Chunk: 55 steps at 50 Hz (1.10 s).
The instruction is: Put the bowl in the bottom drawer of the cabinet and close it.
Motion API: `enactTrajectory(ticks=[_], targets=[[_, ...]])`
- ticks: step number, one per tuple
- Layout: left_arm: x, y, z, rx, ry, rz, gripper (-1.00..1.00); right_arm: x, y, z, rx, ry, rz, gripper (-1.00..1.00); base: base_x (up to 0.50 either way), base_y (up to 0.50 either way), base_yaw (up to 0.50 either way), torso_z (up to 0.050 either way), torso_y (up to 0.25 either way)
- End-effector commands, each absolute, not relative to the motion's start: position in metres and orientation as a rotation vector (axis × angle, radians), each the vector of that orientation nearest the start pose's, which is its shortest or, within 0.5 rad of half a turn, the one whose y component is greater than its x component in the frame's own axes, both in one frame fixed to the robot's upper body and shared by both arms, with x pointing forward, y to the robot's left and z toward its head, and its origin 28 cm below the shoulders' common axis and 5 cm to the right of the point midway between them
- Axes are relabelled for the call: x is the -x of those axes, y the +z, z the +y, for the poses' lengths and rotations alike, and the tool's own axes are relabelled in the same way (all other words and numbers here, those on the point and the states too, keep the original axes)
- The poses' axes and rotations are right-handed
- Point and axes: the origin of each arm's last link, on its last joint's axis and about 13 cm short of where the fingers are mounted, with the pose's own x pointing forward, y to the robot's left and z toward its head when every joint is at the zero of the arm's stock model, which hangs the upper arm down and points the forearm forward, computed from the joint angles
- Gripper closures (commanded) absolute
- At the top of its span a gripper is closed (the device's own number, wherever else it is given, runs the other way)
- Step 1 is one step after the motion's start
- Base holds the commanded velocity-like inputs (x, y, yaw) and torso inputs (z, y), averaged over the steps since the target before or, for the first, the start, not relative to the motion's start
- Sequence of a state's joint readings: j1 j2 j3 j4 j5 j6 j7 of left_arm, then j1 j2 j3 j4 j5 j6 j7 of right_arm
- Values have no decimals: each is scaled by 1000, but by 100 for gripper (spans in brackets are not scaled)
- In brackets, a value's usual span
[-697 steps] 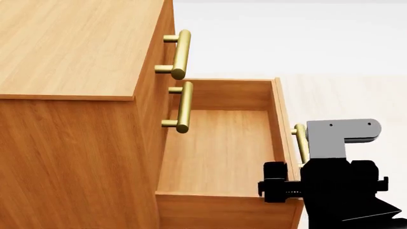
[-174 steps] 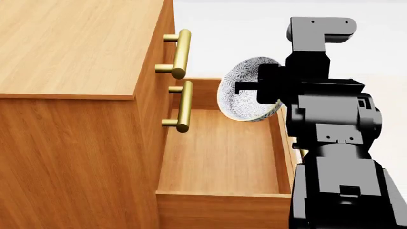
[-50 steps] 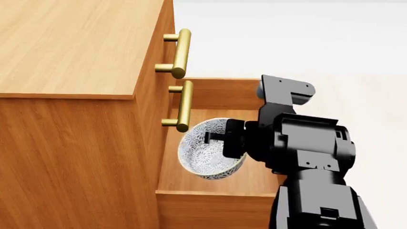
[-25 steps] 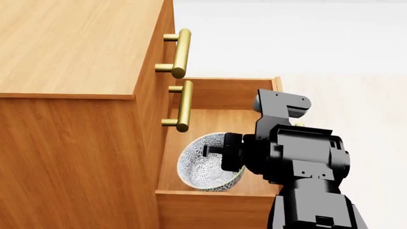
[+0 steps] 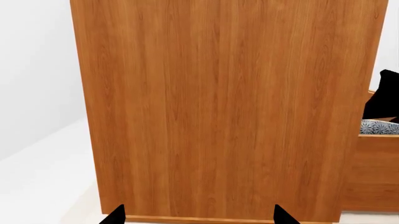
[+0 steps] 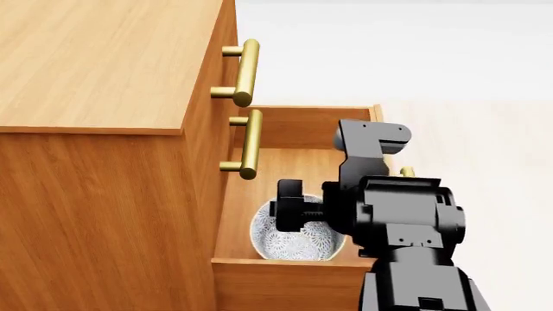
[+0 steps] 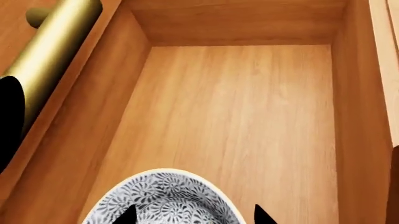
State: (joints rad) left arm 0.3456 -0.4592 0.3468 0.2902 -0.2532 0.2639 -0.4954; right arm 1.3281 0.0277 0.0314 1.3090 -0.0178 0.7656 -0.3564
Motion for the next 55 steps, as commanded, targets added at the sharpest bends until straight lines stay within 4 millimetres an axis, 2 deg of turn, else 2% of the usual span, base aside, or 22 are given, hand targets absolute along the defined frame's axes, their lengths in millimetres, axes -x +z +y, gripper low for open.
enactTrajectory(ticks=[1,12,22,28,29,31,43,47,55], targets=[[-118,24,223,0,44,-71,-100,-410,162,-112,-8,282,620,-100,0,0,0,0,0],[-117,27,223,30,30,-85,-100,-417,190,-118,80,280,522,-100,0,0,0,0,0],[-116,29,224,90,15,-99,-100,-405,215,-129,139,251,439,-100,0,0,0,0,0],[-114,30,223,33,-4,-89,-100,-398,225,-134,162,241,410,-100,0,0,0,0,0],[-117,32,224,68,39,-109,-100,-394,230,-137,169,241,386,-100,0,0,0,0,0],[-116,33,224,107,17,-110,-100,-389,235,-140,165,238,363,-100,0,0,0,0,0],[-117,31,221,25,15,-96,-100,-358,259,-163,145,140,245,-100,0,0,0,0,0],[-118,32,224,51,62,-105,-100,-347,261,-172,135,93,216,-100,0,0,0,0,0],[-119,30,224,33,42,-107,-100,-333,259,-188,110,2,179,-100,0,0,0,0,0]])
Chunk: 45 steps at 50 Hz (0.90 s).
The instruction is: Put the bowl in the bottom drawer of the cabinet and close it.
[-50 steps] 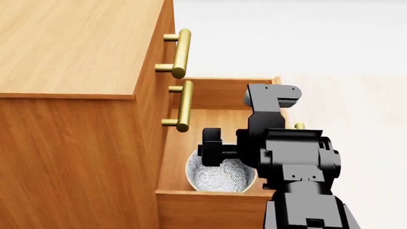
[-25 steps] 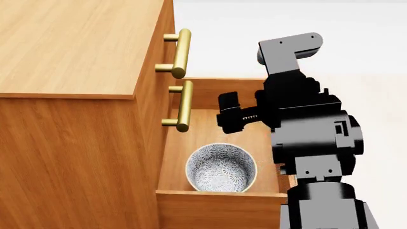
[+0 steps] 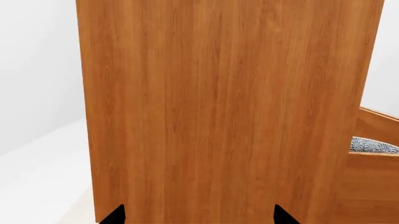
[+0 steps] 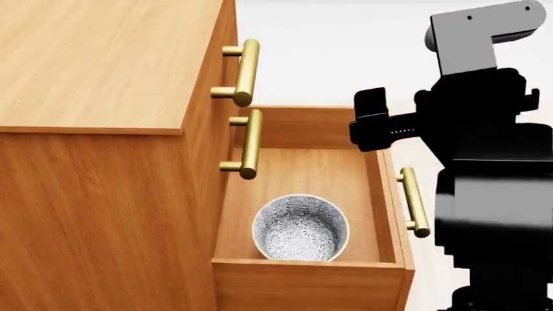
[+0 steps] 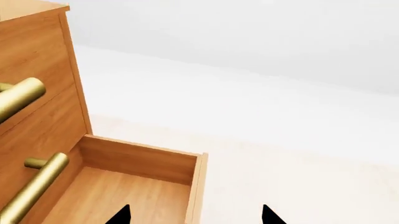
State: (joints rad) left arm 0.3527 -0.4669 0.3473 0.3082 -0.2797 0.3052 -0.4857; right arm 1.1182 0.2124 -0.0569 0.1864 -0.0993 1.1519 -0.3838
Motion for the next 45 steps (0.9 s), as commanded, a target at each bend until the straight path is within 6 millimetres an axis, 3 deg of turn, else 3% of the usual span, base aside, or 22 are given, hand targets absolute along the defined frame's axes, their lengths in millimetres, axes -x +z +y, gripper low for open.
enactTrajectory(ticks=[1,19,45], targets=[[-119,29,224,31,42,-108,-100,-332,259,-188,109,-4,174,-100,0,0,0,0,0],[-116,31,223,26,41,-109,-100,-306,244,-213,92,-97,131,-100,0,0,0,0,0],[-116,31,222,19,42,-111,-100,-285,196,-236,75,-206,186,-100,0,0,0,0,0]])
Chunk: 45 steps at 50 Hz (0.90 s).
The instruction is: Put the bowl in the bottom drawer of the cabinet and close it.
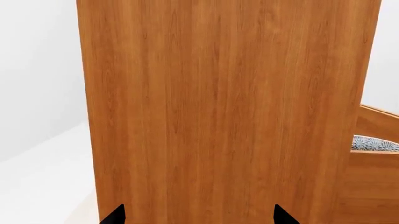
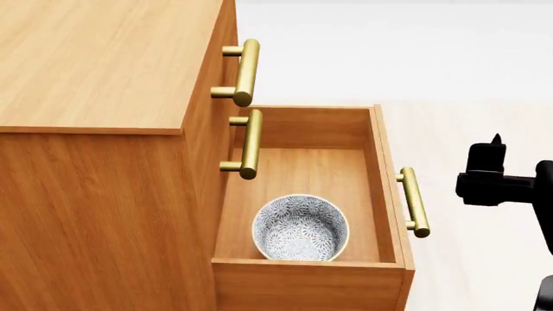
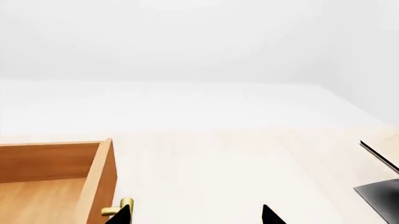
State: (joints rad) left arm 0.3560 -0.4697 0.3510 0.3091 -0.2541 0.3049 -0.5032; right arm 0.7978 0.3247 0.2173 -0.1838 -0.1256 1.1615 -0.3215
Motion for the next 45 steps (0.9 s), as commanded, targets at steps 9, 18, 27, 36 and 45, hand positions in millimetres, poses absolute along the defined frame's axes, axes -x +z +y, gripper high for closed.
enactTrajectory(ticks=[9,18,27,36,45], targets=[[-116,30,222,14,43,-111,-100,-282,172,-236,85,-217,233,-100,0,0,0,0,0],[-116,30,222,9,41,-110,-100,-281,166,-239,96,-235,236,-100,0,0,0,0,0],[-118,27,223,9,45,-109,-100,-282,149,-240,92,-241,280,-100,0,0,0,0,0],[-119,26,223,7,44,-110,-100,-281,135,-241,108,-240,306,-100,0,0,0,0,0],[-118,26,223,3,43,-111,-100,-279,125,-242,117,-244,338,-100,0,0,0,0,0]])
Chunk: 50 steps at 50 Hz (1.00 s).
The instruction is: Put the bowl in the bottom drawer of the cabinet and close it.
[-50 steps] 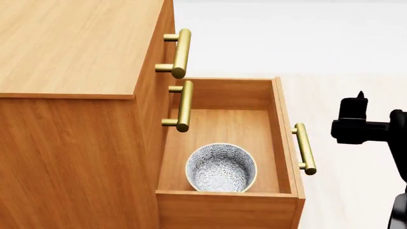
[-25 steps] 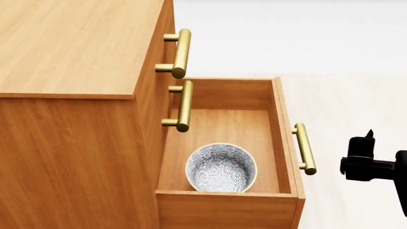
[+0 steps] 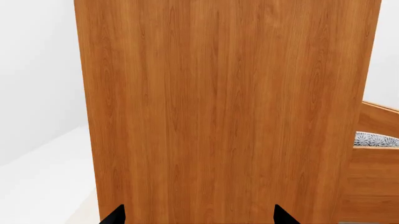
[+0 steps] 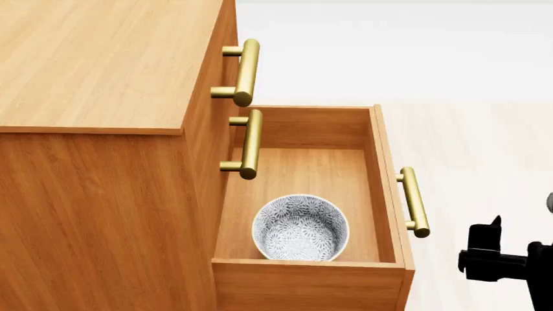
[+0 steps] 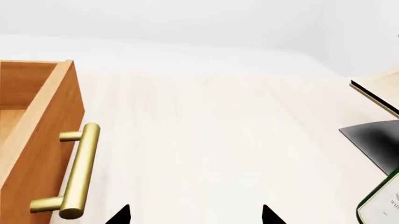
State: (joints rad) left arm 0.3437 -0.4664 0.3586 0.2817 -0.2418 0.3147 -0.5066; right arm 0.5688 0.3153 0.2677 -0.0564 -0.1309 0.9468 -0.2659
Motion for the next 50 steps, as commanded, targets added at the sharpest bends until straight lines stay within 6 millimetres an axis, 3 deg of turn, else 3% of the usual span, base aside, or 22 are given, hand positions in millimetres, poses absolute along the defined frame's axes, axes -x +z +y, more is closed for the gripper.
enactTrajectory(ticks=[1,34,50], targets=[[-118,26,223,3,43,-111,-100,-279,124,-242,116,-245,342,-100,0,0,0,0,0],[-115,30,222,1,49,-110,-100,-286,97,-226,129,-186,408,-100,0,0,0,0,0],[-116,30,222,0,49,-111,-100,-289,94,-215,114,-168,428,-100,0,0,0,0,0]])
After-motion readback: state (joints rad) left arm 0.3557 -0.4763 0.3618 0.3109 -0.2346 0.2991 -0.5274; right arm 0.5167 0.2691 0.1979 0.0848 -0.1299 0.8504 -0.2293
